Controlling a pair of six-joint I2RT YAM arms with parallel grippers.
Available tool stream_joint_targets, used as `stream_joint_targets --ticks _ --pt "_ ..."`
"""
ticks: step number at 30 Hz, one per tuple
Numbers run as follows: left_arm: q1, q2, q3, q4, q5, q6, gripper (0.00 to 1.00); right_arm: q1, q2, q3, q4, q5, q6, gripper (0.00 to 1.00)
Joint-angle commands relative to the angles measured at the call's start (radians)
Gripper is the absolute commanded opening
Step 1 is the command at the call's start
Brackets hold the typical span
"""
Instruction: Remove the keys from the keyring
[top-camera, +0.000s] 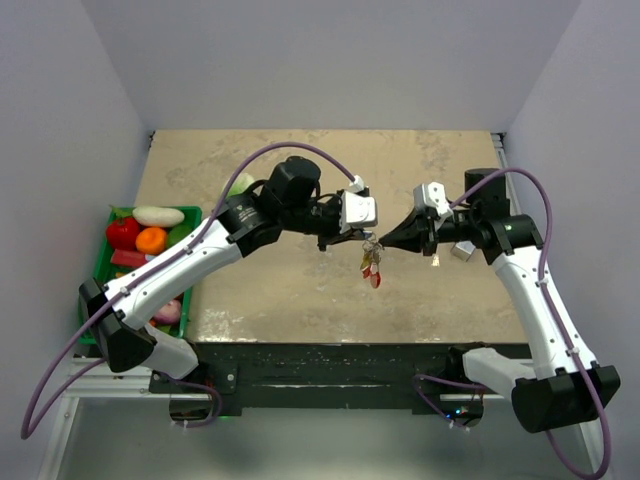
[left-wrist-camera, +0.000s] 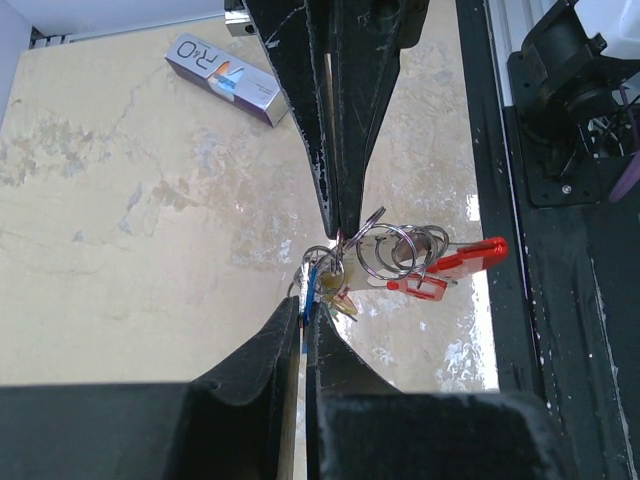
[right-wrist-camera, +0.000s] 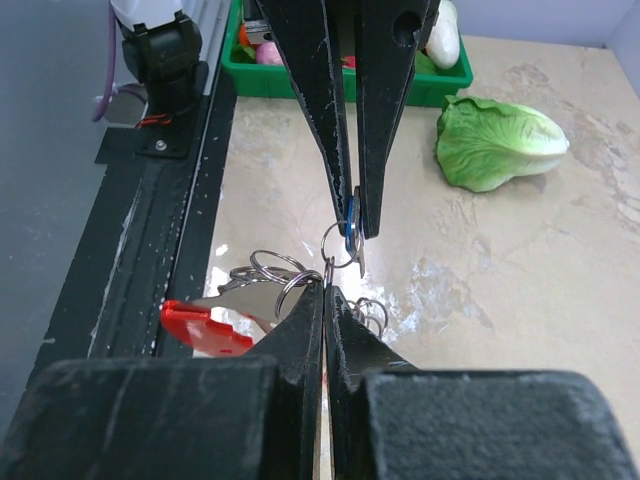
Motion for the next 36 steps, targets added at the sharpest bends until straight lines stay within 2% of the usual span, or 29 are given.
stream_joint_targets --ticks 1,9,18,29,36 --pt "-0.001 -0.036 0.051 0.007 0.013 0.03 0.0 -0.002 -0.003 0.008 0.011 -0.032 0.011 0.0" --pt "-0.016 -0.045 0.042 -0.026 -0.002 0.081 0.0 -0.004 0.019 0.014 0.06 -0.035 0.096 0.0" --pt "-0.043 -0.055 0.045 -0.058 -0.044 0.134 0.0 -0.005 0.016 -0.061 0.259 -0.009 0.295 0.0" --pt "-0.099 -0.052 0.013 -0.102 -0.14 0.203 0.0 -0.007 0.042 -0.012 0.175 -0.001 0.225 0.0" --pt "-0.099 -0.064 -0.015 -0.132 -0.156 0.22 0.0 -0.005 0.028 -0.015 0.187 0.022 0.229 0.0"
